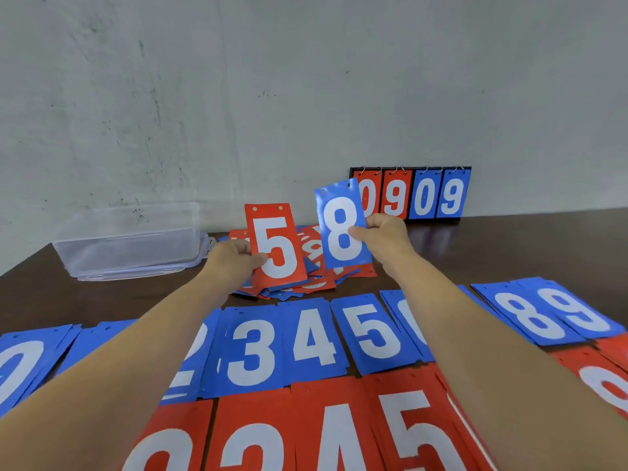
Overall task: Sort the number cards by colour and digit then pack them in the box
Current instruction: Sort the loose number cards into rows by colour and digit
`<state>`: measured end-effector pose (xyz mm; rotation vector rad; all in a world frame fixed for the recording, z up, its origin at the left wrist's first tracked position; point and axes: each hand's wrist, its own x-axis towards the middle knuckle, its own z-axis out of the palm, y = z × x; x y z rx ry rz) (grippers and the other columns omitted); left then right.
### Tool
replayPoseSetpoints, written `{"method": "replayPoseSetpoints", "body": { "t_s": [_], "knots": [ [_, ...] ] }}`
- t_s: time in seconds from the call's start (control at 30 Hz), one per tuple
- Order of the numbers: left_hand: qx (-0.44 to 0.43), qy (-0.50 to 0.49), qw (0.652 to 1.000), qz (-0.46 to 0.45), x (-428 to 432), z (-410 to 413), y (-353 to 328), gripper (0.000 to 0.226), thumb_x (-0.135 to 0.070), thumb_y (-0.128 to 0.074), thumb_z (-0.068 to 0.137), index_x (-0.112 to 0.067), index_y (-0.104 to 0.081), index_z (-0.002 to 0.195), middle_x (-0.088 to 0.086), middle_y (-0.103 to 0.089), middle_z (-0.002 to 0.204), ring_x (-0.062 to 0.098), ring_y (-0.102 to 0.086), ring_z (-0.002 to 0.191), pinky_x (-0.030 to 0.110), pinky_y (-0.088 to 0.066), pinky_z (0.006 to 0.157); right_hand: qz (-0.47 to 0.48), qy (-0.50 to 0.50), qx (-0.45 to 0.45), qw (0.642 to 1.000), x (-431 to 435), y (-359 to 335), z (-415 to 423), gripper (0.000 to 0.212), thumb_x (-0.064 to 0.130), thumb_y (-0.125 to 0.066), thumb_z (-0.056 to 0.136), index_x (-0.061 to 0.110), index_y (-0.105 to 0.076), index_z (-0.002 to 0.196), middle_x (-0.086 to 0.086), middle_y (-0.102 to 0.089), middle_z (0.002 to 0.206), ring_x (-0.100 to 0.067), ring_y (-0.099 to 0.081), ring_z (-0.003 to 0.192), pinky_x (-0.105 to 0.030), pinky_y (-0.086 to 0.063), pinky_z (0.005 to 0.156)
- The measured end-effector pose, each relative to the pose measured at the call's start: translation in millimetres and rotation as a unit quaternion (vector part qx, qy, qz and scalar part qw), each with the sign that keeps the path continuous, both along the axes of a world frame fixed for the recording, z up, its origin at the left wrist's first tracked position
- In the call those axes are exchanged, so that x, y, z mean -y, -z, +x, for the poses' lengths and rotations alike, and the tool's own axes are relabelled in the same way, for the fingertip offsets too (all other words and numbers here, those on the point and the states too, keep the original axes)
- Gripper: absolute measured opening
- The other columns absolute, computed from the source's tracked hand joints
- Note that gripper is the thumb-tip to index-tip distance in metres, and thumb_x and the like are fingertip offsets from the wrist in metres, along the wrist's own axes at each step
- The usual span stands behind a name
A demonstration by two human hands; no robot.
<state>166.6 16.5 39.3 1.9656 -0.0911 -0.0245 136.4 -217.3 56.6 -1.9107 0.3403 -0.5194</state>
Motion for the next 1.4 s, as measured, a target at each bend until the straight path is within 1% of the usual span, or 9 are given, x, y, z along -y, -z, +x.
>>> {"method": "replayPoseSetpoints", "body": {
  "t_s": [0.23,0.43,0.53,0.63,0.8,0.93,1.07,1.27,1.4],
  "knots": [
    [-0.002,0.047,0.999,0.004,36,-24,-8,0.023,-0.015,-0.065,0.091,0.005,-0.065,0.104,0.008,-0.071,0.107,0.017,-0.068,0.087,0.022,-0.051,0.065,0.027,0.02,0.013,0.999,48,-12,-47,0.028,0.012,-0.072,0.084,-0.012,-0.058,0.088,-0.028,-0.066,0.106,-0.044,-0.063,0.101,-0.059,-0.053,0.083],
    [-0.005,0.067,0.998,0.018,75,-52,-13,0.014,-0.017,-0.067,0.089,-0.003,-0.066,0.087,0.006,-0.072,0.101,0.017,-0.069,0.09,0.025,-0.054,0.073,0.033,0.01,0.007,0.999,97,-16,-81,0.032,0.014,-0.072,0.085,-0.013,-0.059,0.097,-0.023,-0.069,0.104,-0.035,-0.068,0.092,-0.048,-0.057,0.083],
    [-0.011,0.066,0.997,0.031,97,-73,-15,0.014,-0.018,-0.067,0.089,-0.008,-0.063,0.08,0.002,-0.071,0.092,0.011,-0.067,0.076,0.019,-0.048,0.058,0.029,-0.009,0.007,1.0,123,-17,-100,0.017,0.012,-0.07,0.087,0.001,-0.058,0.082,-0.012,-0.067,0.086,-0.015,-0.063,0.068,-0.019,-0.055,0.056],
    [-0.019,0.066,0.997,0.035,116,-94,-15,0.013,-0.017,-0.067,0.089,-0.013,-0.063,0.078,-0.002,-0.069,0.081,0.001,-0.064,0.058,0.012,-0.045,0.048,0.039,-0.023,0.011,0.999,147,-17,-118,0.013,0.01,-0.069,0.087,0.001,-0.06,0.089,-0.002,-0.063,0.077,-0.006,-0.058,0.06,-0.01,-0.042,0.041],
    [-0.023,0.041,0.997,0.056,130,-131,-14,0.016,-0.02,-0.068,0.089,-0.017,-0.062,0.074,-0.004,-0.07,0.079,0.004,-0.06,0.062,0.022,-0.043,0.062,0.038,-0.044,0.005,0.998,178,-12,-141,0.014,0.01,-0.069,0.087,-0.001,-0.064,0.096,-0.005,-0.067,0.088,-0.006,-0.06,0.066,-0.01,-0.045,0.044],
    [-0.032,0.013,0.998,0.059,126,-163,-7,0.012,-0.021,-0.071,0.087,-0.009,-0.069,0.085,0.0,-0.071,0.078,0.006,-0.058,0.062,0.023,-0.043,0.063,0.044,-0.048,0.001,0.998,190,-6,-154,0.025,0.01,-0.071,0.086,-0.009,-0.062,0.099,-0.014,-0.07,0.1,-0.02,-0.067,0.077,-0.032,-0.058,0.069],
    [-0.049,-0.015,0.994,0.092,120,-194,4,0.008,-0.023,-0.071,0.086,-0.016,-0.069,0.091,-0.004,-0.068,0.078,0.001,-0.057,0.054,0.018,-0.042,0.057,0.046,-0.054,-0.015,0.997,194,2,-171,0.014,0.015,-0.073,0.085,0.006,-0.062,0.083,-0.011,-0.071,0.099,-0.024,-0.069,0.087,-0.036,-0.056,0.071],
    [-0.077,-0.041,0.989,0.117,109,-232,12,0.047,-0.026,-0.071,0.086,-0.011,-0.059,0.129,0.004,-0.064,0.123,0.022,-0.06,0.107,0.037,-0.046,0.091,0.033,-0.043,-0.012,0.998,198,11,-201,0.017,0.016,-0.072,0.085,0.01,-0.06,0.076,-0.01,-0.07,0.095,-0.017,-0.066,0.073,-0.027,-0.051,0.053],
    [-0.071,-0.033,0.987,0.142,105,-254,15,0.046,-0.024,-0.07,0.087,-0.01,-0.059,0.129,0.004,-0.06,0.129,0.022,-0.056,0.115,0.036,-0.044,0.094,0.057,-0.029,-0.015,0.998,196,13,-222,0.015,0.014,-0.073,0.084,0.01,-0.061,0.077,-0.01,-0.07,0.094,-0.022,-0.068,0.08,-0.037,-0.058,0.07]
  ]
}}
